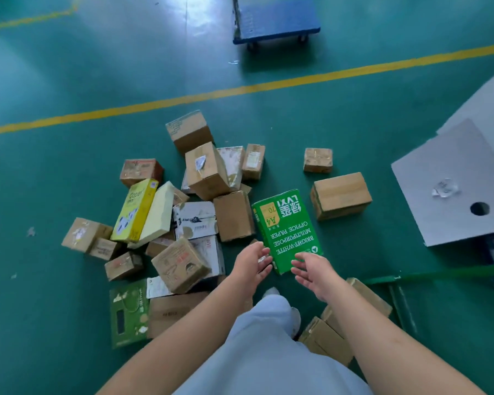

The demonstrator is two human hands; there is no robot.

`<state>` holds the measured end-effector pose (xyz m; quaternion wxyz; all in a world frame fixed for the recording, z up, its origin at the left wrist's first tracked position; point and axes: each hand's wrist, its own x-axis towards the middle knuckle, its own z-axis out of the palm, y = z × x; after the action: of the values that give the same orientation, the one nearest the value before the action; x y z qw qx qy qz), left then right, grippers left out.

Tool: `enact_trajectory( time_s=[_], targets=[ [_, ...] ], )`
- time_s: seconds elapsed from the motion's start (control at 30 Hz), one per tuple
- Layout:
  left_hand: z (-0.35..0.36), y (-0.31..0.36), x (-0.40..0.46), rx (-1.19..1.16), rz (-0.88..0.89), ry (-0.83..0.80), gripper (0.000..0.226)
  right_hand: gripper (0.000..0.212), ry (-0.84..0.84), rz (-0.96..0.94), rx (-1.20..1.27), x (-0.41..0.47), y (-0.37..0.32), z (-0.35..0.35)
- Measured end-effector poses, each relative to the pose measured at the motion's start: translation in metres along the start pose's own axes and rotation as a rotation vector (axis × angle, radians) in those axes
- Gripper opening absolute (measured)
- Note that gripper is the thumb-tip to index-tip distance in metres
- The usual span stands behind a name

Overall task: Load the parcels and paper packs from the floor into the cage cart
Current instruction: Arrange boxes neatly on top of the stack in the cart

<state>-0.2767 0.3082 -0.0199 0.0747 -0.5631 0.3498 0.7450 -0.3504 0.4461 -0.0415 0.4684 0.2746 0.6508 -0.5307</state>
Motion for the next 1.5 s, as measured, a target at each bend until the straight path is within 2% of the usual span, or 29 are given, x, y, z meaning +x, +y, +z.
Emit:
enact_trajectory(
  time_s=[0.23, 0.47, 0.77, 1.03, 1.3, 1.5],
  targets=[
    [-0.004, 0.023, 0.031, -0.098, 0.004, 0.029, 0.016, 0.025, -0.039, -0.01, -0.159, 0.021, -0.041, 0.023],
    [-0.018, 0.081, 0.075, -0.207, 0.02, 0.052, 0.023, 0.031, -0.042, -0.004, -0.298, 0.048, -0.094, 0.07],
    [-0.035, 0.119, 0.106, -0.317, -0.017, 0.084, 0.018, 0.032, -0.081, 0.041, -0.428, 0.073, -0.129, 0.125],
    [-0.042, 0.131, 0.121, -0.454, -0.025, 0.181, 0.01, 0.032, -0.123, 0.056, -0.564, 0.097, -0.163, 0.149],
    [-0.007, 0.134, 0.129, -0.611, 0.034, 0.331, 0.009, 0.027, -0.249, 0.06, -0.732, 0.131, -0.207, 0.142],
    [0.052, 0.123, 0.141, -0.633, 0.028, 0.399, 0.024, 0.031, -0.311, 0.082, -0.796, 0.171, -0.246, 0.105]
  ],
)
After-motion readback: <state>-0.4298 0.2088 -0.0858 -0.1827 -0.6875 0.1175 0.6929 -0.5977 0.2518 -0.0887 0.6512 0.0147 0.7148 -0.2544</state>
